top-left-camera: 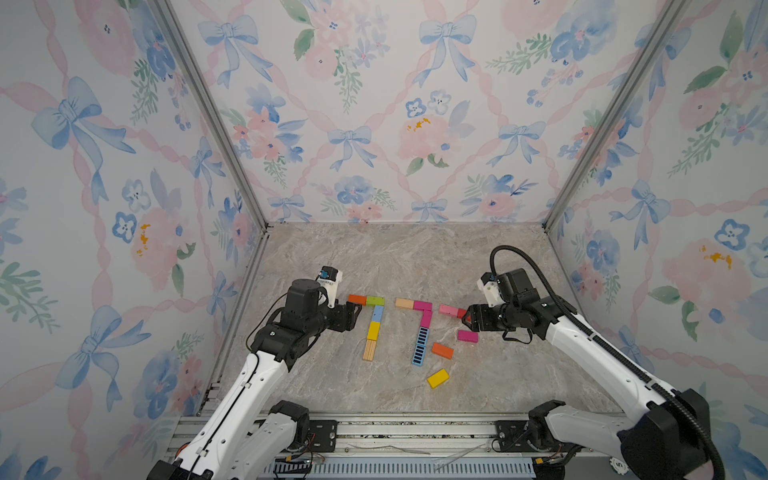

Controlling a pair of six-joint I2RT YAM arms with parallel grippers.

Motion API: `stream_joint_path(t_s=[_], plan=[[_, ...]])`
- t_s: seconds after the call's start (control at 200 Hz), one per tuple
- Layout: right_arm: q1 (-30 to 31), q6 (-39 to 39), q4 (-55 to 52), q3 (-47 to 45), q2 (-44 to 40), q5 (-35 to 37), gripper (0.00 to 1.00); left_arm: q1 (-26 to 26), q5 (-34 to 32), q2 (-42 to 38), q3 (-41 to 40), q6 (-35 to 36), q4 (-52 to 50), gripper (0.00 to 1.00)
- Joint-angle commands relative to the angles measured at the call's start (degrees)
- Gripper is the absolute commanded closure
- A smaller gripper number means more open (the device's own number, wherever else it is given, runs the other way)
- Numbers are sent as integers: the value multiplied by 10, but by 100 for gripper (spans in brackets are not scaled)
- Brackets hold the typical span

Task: Assemble the number 7 with building blocks
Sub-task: Adjust the building block at the center of the board.

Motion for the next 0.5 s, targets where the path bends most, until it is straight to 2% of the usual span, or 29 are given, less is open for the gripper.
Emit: stream_joint_path(t_s=[0.0,0.225,0.32,0.35,0.495], plan=[[2,96,5,-44,16,19,23,5,11,-5,-7,10,6,23],[57,126,16,-34,66,97,12,5,15,-8,-7,10,6,23],[66,128,15,-20,102,114,0,5,17,-9,-7,10,6,22],[69,127,13,-14,114,121,3,5,17,-10,-7,10,6,22],[82,124,8,17,163,159,3,6,20,-9,-7,10,6,22]])
